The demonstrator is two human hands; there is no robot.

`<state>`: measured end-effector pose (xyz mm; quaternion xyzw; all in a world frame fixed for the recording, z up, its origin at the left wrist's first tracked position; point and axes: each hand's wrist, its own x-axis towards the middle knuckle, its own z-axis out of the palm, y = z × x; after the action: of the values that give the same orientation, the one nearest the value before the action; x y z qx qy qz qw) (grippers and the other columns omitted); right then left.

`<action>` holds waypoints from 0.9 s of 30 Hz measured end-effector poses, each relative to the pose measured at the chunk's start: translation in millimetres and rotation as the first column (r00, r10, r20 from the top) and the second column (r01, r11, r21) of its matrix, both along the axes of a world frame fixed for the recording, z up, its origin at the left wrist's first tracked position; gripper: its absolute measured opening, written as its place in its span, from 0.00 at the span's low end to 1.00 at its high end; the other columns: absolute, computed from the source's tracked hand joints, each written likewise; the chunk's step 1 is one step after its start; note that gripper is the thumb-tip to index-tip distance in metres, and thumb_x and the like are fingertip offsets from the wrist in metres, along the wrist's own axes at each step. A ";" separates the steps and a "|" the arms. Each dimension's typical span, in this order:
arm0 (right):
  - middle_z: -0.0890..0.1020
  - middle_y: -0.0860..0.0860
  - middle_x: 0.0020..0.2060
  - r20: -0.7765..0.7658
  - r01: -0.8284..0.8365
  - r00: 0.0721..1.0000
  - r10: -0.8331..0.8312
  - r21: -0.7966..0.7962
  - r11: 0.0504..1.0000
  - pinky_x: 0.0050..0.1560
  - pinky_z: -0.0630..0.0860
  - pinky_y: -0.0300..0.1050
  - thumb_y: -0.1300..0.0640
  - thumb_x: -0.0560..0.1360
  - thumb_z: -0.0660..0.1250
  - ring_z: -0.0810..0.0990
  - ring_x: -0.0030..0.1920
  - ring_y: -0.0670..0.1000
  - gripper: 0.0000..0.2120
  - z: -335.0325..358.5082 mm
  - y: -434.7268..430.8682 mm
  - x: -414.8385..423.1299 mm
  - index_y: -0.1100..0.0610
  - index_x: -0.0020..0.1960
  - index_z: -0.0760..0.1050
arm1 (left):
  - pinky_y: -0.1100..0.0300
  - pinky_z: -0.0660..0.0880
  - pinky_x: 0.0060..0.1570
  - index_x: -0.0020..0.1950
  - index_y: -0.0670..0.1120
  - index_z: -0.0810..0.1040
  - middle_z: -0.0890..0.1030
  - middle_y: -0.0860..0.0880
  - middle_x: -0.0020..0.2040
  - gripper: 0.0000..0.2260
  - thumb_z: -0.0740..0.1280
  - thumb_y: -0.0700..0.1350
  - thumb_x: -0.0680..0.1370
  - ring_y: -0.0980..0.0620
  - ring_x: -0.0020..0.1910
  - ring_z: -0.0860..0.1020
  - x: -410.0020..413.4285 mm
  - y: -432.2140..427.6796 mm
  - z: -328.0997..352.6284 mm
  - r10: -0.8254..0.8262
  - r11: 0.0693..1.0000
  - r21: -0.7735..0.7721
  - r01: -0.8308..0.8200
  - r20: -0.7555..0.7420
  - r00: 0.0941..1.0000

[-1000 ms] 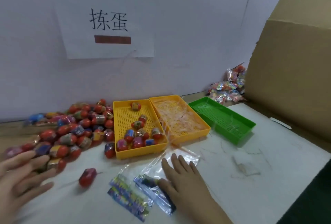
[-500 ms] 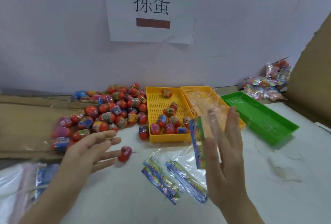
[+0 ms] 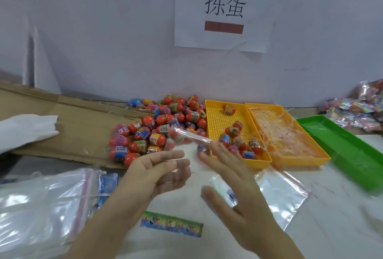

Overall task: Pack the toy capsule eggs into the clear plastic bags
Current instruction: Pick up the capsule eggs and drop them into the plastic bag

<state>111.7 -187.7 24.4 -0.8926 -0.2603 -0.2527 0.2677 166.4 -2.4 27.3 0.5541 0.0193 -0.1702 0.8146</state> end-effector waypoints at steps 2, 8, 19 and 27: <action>0.76 0.36 0.63 -0.094 0.162 0.986 -0.135 0.436 0.885 0.66 0.68 0.41 0.48 0.76 0.69 0.72 0.67 0.40 0.19 3.6 -11.0 7.9 0.39 0.66 0.70 | 0.55 0.83 0.40 0.54 0.38 0.81 0.85 0.39 0.48 0.08 0.64 0.33 0.78 0.40 0.46 0.85 1.9 1.8 -1.2 0.025 0.999 0.025 -0.024 -0.024 0.999; 0.77 0.41 0.30 -0.116 0.284 0.958 -0.263 0.536 0.795 0.40 0.71 0.25 0.44 0.70 0.74 0.76 0.32 0.41 0.21 11.3 -6.7 23.5 0.45 0.60 0.72 | 0.61 0.81 0.36 0.44 0.42 0.86 0.86 0.41 0.46 0.08 0.68 0.33 0.72 0.44 0.43 0.86 -0.6 8.0 5.7 0.050 0.997 0.050 -0.053 0.068 0.996; 0.85 0.52 0.37 -0.490 0.145 0.765 0.417 0.763 0.630 0.29 0.77 0.41 0.50 0.66 0.72 0.82 0.31 0.50 0.21 20.8 26.3 59.2 0.49 0.58 0.76 | 0.60 0.80 0.33 0.40 0.44 0.87 0.86 0.42 0.41 0.15 0.75 0.50 0.58 0.46 0.37 0.85 1.6 21.2 14.1 0.185 0.983 -0.016 -0.185 0.157 0.970; 0.69 0.39 0.66 -0.459 -0.025 0.865 -0.202 -0.441 0.897 0.61 0.66 0.40 0.52 0.77 0.65 0.67 0.64 0.45 0.25 -24.1 19.1 63.2 0.36 0.71 0.63 | 0.60 0.81 0.34 0.38 0.48 0.87 0.85 0.42 0.36 0.10 0.76 0.49 0.59 0.48 0.34 0.85 2.9 22.0 11.9 0.319 0.945 -0.006 -0.328 0.251 0.914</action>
<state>174.9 -168.6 0.3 -0.9751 -0.1903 0.0354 0.1083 169.3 19.6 39.2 0.5749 0.0115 0.0381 0.8172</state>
